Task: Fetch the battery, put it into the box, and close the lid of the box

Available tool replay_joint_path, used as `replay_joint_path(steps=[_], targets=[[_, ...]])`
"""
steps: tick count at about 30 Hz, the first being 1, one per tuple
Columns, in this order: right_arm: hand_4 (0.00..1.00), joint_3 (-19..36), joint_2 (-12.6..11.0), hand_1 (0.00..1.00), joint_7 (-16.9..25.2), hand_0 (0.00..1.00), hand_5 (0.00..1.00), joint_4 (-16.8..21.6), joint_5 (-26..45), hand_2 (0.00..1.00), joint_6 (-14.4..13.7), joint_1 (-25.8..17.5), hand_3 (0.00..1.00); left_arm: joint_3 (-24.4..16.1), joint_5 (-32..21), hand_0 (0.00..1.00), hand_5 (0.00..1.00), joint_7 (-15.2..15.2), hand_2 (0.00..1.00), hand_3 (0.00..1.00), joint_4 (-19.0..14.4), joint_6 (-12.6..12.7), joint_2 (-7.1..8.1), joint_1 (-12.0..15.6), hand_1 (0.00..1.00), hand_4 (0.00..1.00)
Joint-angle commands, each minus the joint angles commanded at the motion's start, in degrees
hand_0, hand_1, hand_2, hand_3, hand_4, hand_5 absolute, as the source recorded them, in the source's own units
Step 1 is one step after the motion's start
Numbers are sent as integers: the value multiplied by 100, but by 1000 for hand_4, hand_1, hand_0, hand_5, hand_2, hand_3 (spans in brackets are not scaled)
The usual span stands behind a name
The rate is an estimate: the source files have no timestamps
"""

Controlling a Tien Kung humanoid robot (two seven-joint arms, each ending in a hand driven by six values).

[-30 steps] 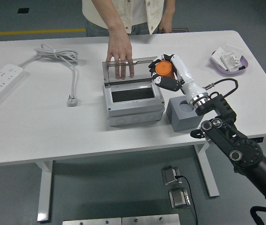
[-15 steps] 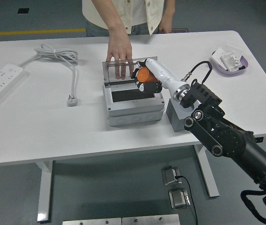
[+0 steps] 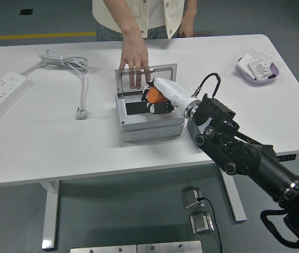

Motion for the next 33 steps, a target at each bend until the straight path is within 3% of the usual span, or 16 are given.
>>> replay_joint_path(steps=[19, 20, 31, 33], targets=[[2, -225, 78, 405, 102, 514, 2, -393, -6, 426, -144, 270, 274, 10, 18, 635, 225, 10, 684, 663, 0, 4, 20, -29, 672, 722], [2, -228, 78, 408, 105, 380, 2, -400, -3, 435, -151, 274, 279, 10, 20, 635, 226, 8, 686, 662, 0, 4, 22, -32, 672, 721], [16, -299, 78, 416, 235, 402, 2, -576, 220, 448, -271, 305, 288, 10, 42, 634, 225, 13, 686, 663, 0, -2, 37, -64, 672, 721], [70, -315, 78, 443, 290, 413, 2, -637, 295, 472, -293, 314, 299, 4, 55, 633, 226, 7, 686, 663, 0, -4, 42, -77, 672, 720]])
